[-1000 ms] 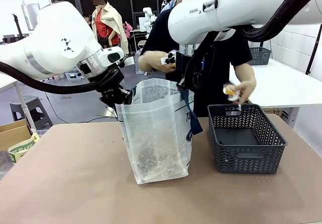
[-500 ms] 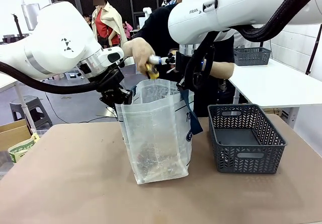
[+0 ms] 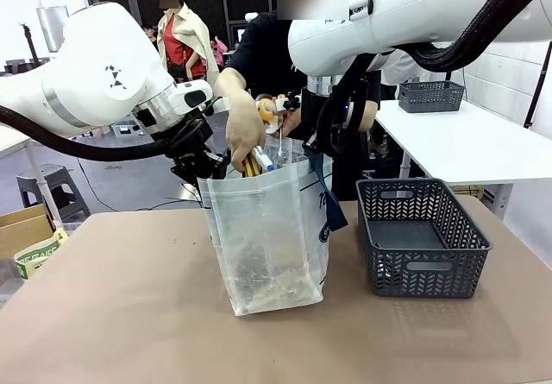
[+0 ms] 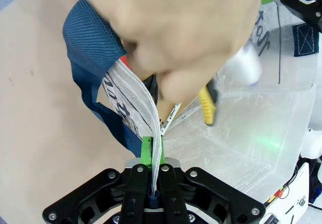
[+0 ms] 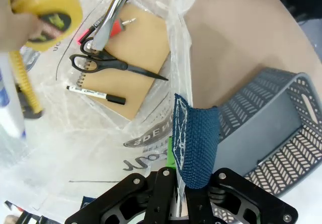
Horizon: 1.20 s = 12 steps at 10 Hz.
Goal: Transfer purchased items from the store into the shopping bag.
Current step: Move the Reusable shopping bag to the right side of the table.
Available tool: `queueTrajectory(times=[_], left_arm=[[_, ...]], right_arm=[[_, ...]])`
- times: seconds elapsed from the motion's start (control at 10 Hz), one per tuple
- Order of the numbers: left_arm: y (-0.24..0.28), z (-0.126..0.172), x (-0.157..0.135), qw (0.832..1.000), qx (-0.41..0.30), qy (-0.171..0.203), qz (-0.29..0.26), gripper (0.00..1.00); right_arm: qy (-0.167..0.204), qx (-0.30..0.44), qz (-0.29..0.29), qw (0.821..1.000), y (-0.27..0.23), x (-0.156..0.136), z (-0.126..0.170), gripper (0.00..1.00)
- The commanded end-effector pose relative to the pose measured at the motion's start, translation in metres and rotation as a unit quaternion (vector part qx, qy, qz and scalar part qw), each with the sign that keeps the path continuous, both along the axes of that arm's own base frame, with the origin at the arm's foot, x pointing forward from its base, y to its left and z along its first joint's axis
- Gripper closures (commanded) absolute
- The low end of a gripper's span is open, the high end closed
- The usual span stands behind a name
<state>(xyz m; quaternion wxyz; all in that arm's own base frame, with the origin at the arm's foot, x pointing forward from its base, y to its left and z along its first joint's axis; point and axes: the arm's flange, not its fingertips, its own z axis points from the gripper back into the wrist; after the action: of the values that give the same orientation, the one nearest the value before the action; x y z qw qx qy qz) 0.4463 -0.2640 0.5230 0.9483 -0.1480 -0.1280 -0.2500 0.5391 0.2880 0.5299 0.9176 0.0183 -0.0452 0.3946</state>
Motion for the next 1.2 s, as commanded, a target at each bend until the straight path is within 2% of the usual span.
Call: queueTrajectory(times=[0.0, 1.1], left_arm=[[0.0007, 0.0007, -0.0002, 1.0, 0.003, -0.002, -0.001, 1.0], [0.0007, 0.0007, -0.0002, 1.0, 0.003, -0.002, -0.001, 1.0]], right_arm=[[0.0, 0.0, 0.0, 1.0, -0.0007, 0.0002, 0.0003, 1.0], [0.0, 0.0, 0.0, 1.0, -0.0007, 0.0002, 0.0003, 1.0]])
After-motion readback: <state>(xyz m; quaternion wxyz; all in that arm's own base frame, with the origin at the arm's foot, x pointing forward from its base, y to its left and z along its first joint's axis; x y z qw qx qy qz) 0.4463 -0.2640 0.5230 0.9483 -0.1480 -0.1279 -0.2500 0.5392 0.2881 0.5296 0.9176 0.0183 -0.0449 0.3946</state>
